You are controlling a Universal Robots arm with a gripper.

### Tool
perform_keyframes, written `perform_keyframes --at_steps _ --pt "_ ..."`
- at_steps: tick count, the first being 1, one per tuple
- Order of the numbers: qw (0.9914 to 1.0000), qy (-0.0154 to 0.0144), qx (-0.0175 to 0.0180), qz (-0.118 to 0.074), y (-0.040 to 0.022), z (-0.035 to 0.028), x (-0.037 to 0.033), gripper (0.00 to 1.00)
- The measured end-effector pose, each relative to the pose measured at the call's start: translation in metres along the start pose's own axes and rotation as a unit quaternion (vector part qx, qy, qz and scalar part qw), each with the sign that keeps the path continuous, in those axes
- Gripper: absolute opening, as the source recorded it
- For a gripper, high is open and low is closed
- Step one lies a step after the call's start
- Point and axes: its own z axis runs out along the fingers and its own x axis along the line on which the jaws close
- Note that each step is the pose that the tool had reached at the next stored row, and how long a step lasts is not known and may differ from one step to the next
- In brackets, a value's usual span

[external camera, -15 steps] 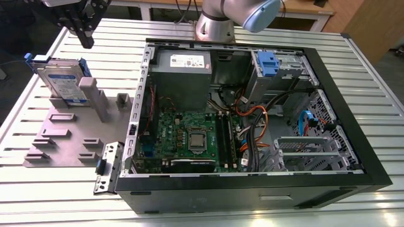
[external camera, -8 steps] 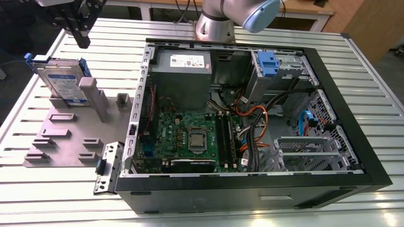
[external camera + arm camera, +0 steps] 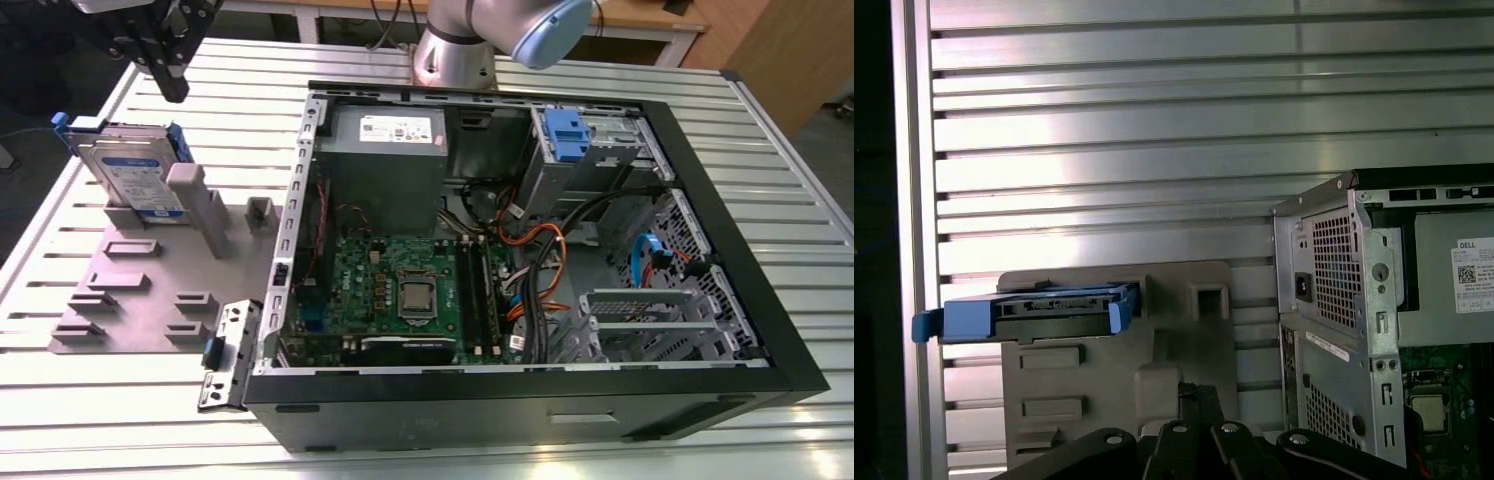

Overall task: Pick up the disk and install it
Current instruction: 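Reach for the disk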

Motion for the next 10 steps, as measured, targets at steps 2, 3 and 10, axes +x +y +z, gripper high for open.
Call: perform_keyframes --at_steps 2,3,10 --pt "1.0 0.0 0.0 0.0 0.0 0.0 0.0001 0.11" --pt "1.0 0.0 0.0 0.0 0.0 0.0 0.0001 0.11" --pt "1.0 0.0 0.0 0.0 -0.0007 0.0013 0.0091 0.11"
